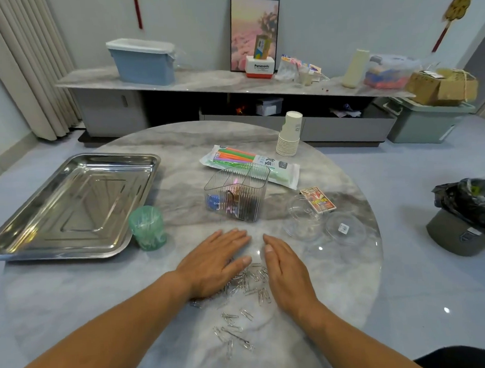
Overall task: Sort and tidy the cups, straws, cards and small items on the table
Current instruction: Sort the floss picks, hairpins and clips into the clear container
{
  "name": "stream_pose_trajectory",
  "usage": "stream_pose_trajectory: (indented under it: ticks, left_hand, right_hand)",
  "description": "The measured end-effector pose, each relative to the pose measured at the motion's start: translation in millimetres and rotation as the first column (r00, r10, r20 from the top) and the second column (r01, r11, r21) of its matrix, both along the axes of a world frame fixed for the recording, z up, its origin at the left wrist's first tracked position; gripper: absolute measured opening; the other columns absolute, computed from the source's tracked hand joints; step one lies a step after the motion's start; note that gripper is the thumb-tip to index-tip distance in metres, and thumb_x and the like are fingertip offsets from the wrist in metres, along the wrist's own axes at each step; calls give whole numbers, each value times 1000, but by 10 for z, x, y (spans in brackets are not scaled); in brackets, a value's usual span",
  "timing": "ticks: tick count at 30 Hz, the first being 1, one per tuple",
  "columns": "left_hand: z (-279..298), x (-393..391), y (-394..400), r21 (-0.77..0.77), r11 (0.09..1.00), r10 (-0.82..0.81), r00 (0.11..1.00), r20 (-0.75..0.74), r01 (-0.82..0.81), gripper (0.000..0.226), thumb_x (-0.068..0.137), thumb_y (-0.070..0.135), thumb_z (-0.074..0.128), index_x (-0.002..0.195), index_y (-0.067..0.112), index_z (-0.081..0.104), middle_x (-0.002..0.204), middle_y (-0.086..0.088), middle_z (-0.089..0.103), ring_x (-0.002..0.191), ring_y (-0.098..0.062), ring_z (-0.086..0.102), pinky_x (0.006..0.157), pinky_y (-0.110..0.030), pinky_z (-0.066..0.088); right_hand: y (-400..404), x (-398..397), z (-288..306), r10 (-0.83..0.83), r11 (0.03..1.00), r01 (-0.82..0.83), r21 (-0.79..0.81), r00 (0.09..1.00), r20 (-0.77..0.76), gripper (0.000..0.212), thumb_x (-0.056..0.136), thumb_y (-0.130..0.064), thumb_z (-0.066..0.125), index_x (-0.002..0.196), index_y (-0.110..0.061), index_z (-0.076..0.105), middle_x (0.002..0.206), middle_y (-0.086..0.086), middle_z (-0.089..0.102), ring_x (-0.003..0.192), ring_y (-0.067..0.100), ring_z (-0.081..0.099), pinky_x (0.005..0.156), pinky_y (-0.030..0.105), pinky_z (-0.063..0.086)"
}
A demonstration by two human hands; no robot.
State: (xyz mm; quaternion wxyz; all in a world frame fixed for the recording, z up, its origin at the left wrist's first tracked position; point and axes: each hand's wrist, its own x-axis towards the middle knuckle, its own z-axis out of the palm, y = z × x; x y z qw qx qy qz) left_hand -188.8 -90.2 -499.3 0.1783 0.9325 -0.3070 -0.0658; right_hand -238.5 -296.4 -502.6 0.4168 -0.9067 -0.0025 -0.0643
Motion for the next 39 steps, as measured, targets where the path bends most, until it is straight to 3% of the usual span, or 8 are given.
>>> stream_pose_trajectory:
  ticks: [8, 11, 15, 21, 26, 32, 35, 39]
  left_hand:
    - [136, -469, -143, -323, 946, -103, 977, -184, 39, 57, 103, 64, 26, 156, 43, 25, 159, 25, 33, 144, 12, 24, 122, -21, 16]
    - [125, -682, -104, -576, 771, 76, 937, -341, -273, 43, 100, 63, 38, 141, 50, 43, 138, 28, 55, 130, 7, 49, 110, -26, 41]
    - [16, -935, 66, -561, 678, 477, 865, -156, -475, 49, 98, 71, 27, 134, 45, 47, 131, 29, 55, 124, 6, 50, 103, -26, 42]
    - [-22, -986, 121, -510, 594, 710, 704, -31, -622, 59, 101, 67, 22, 140, 30, 47, 140, 11, 54, 131, -12, 47, 111, -32, 35]
    - [-20, -855, -103, -415, 697, 617, 784, -68, -584, 63, 100, 70, 20, 150, 35, 35, 154, 15, 42, 144, 0, 30, 126, -31, 10]
    - [74, -561, -206, -496, 704, 432, 861, -269, -509, 69, 90, 82, 30, 149, 46, 33, 152, 23, 41, 140, 1, 36, 118, -34, 32]
    - [132, -482, -95, -593, 612, 318, 850, -420, -523, 66, 91, 78, 39, 148, 45, 37, 151, 24, 43, 139, 4, 40, 109, -21, 34]
    - [183, -527, 160, -611, 609, 315, 861, -399, -506, 62, 89, 81, 39, 142, 49, 44, 142, 29, 50, 129, 15, 44, 105, -18, 37]
  right_hand:
    - [28, -97, 105, 97, 995, -97, -31, 995, -23, 51, 102, -48, 29, 142, -29, 56, 140, -15, 56, 129, -3, 46, 111, 18, 33]
    - [32, -178, 125, 171, 981, -172, -94, 985, -21, 49, 103, -44, 28, 140, -28, 57, 141, -13, 57, 133, 1, 46, 113, 21, 33]
    - [63, -312, 91, 311, 927, -314, -206, 949, -48, 44, 108, -39, 33, 146, -27, 54, 152, -12, 49, 143, 1, 34, 116, 12, 16]
    - [112, -270, 250, 237, 967, -234, 105, 971, -18, 38, 104, -25, 52, 142, -24, 57, 142, -11, 55, 134, 4, 48, 114, 20, 35]
    - [165, 128, 705, 41, 982, -71, 177, 985, 166, 68, 87, -27, 79, 147, -27, 47, 146, -6, 47, 132, 4, 42, 111, 15, 31]
    - [217, 983, 1248, 30, 986, -19, -167, 997, 65, 57, 78, -37, 86, 128, -35, 59, 164, 6, 21, 150, 27, 23, 120, 40, 27]
    - [254, 1190, 1233, 32, 971, -54, -234, 995, -95, 17, 82, -25, 84, 88, -23, 69, 147, 14, 44, 134, 32, 47, 96, 29, 40]
    - [242, 1291, 1317, 8, 992, -2, -126, 999, 43, 28, 82, -25, 84, 67, -24, 61, 98, 2, 66, 89, 18, 59, 78, 31, 42]
